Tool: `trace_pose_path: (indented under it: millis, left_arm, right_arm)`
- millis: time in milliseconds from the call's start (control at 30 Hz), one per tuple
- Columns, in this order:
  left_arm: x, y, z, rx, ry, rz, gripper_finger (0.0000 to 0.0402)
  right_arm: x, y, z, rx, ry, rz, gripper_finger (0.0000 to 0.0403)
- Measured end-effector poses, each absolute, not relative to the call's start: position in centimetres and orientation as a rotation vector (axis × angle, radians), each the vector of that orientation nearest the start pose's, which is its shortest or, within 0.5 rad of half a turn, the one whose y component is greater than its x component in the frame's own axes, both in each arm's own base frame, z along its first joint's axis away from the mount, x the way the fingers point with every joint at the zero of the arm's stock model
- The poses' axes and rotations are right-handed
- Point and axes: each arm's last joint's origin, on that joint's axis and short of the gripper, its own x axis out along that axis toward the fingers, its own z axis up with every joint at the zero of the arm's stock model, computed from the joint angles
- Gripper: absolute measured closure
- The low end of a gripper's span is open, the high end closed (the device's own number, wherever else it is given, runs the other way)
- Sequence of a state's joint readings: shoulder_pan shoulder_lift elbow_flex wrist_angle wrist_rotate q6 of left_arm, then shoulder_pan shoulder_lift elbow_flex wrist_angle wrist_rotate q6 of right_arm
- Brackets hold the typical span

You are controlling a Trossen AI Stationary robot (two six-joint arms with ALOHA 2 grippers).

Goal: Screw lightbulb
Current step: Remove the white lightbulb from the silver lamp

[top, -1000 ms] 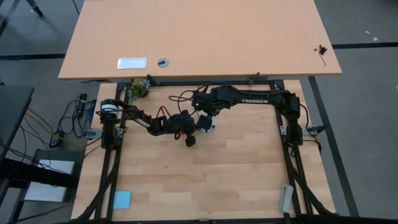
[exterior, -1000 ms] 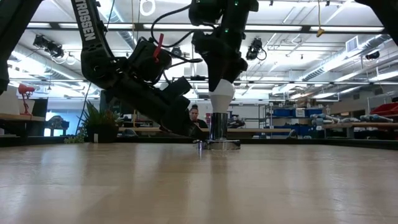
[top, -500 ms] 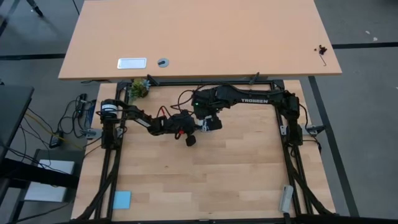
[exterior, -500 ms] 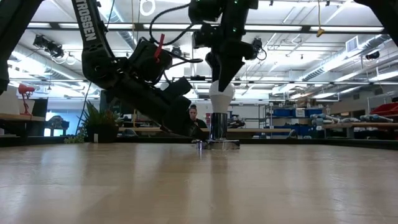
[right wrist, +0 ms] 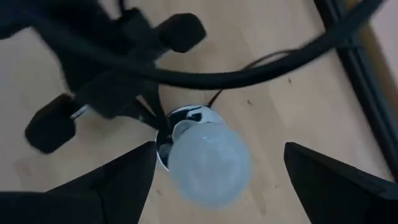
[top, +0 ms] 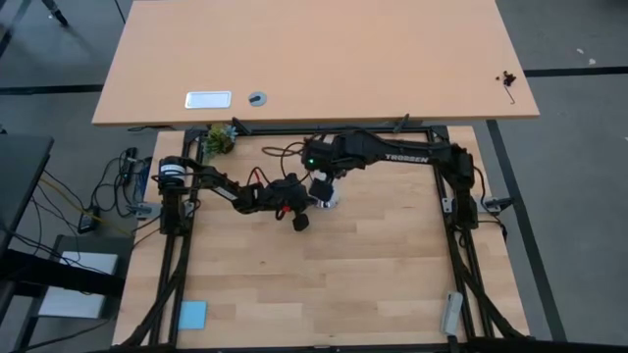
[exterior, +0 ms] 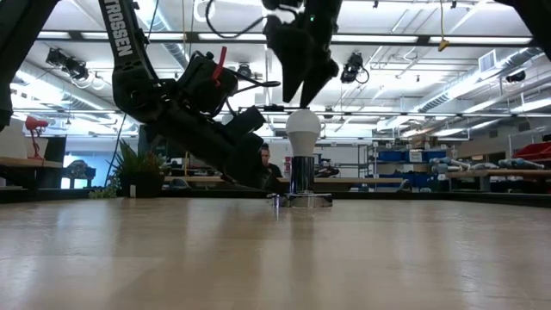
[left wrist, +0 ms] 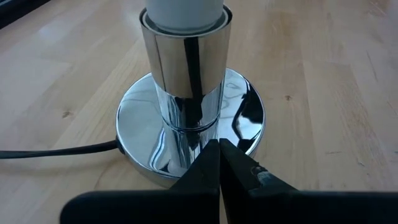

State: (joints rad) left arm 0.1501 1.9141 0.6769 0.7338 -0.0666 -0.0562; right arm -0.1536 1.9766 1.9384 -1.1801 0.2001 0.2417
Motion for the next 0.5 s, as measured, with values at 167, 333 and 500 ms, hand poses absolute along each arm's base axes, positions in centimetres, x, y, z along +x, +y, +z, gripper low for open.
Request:
trace_pose_path:
  millis: [167, 333, 500]
  left_arm:
    - [32.6, 5.1, 9.3, -0.076, 0.501, 0.226, 0.0399]
    - [32.6, 5.1, 9.3, -0.075, 0.501, 0.226, 0.0399]
    - [32.6, 5.1, 9.3, -0.076, 0.501, 0.226, 0.0399]
  right_arm:
    - [39.6, -8.4, 28.9, 0.291, 1.201, -0.503, 0.0045]
    - [39.4, -9.1, 27.7, 0.365, 1.212, -0.498, 0.0051]
    - [39.4, -9.0, 27.4, 0.346, 1.231, -0.469, 0.0085]
